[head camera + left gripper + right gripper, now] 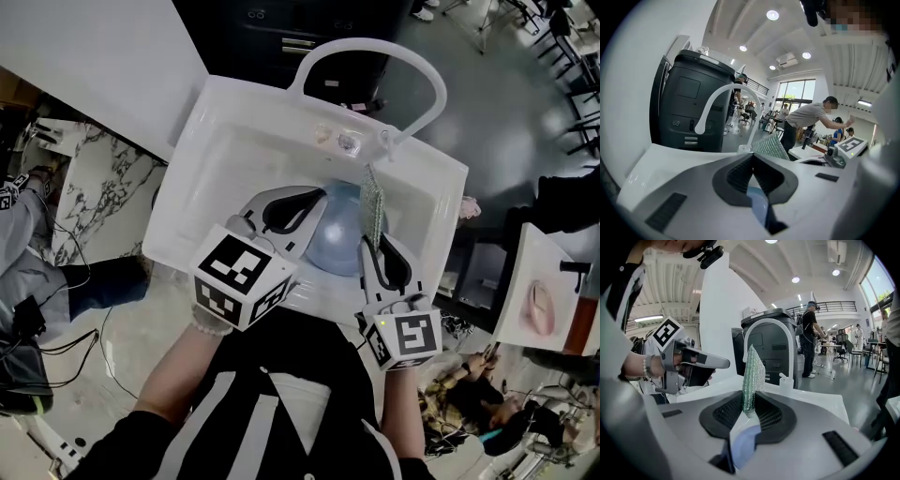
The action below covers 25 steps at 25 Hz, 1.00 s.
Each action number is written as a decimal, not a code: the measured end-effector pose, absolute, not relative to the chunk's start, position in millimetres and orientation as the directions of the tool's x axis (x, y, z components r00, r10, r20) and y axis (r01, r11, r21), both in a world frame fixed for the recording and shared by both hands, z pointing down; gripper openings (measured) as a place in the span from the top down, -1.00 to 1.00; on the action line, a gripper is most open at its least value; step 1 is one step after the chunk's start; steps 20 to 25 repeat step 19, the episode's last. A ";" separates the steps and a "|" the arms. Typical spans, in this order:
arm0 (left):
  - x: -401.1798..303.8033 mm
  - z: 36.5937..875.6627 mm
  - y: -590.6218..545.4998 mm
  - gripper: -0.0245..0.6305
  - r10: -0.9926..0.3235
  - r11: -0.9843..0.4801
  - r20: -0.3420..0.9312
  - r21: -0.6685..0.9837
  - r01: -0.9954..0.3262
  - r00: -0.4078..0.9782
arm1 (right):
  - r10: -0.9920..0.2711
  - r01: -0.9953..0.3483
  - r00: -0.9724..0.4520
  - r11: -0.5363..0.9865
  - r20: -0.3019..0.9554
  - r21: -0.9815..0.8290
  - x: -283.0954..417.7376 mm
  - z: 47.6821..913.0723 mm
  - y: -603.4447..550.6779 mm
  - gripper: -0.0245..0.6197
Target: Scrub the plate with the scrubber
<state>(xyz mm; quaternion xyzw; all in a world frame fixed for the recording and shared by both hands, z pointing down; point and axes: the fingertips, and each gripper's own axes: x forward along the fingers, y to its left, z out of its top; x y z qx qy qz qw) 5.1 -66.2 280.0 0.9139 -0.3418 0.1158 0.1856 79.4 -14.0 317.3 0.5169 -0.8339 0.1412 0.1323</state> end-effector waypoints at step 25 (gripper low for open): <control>3.7 277.9 -64.9 0.93 -0.587 -0.689 0.333 0.274 -0.671 0.738 | -0.820 -0.898 -0.429 0.433 0.378 -0.078 79.5 316.4 -12.3 0.65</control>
